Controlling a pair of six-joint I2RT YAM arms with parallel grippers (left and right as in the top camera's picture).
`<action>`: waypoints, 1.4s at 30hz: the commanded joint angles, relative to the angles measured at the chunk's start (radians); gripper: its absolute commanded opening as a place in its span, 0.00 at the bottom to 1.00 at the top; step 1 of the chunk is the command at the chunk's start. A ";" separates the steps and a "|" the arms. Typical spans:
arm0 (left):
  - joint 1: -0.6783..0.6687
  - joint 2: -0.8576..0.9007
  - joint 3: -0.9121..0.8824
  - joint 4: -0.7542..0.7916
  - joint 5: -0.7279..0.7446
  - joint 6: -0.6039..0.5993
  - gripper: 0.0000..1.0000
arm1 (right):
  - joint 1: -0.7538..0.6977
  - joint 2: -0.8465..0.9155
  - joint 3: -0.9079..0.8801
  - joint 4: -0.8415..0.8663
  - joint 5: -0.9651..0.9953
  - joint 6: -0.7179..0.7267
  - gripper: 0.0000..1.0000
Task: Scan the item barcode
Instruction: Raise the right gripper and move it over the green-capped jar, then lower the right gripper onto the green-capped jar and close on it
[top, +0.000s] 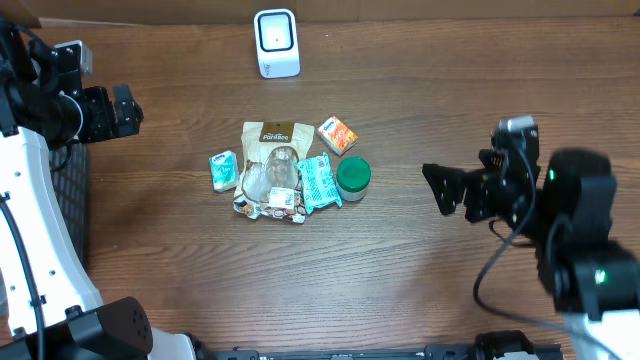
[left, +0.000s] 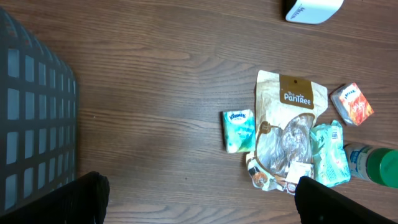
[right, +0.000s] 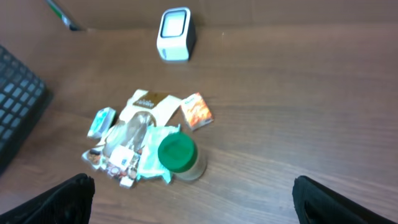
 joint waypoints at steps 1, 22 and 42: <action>-0.002 0.003 0.008 0.000 0.008 0.018 1.00 | 0.005 0.124 0.161 -0.121 -0.016 -0.003 1.00; -0.002 0.003 0.008 0.000 0.008 0.018 1.00 | 0.084 0.534 0.299 -0.124 -0.038 0.095 0.98; -0.002 0.003 0.008 0.000 0.008 0.018 1.00 | 0.372 0.737 0.298 -0.008 0.274 0.152 0.98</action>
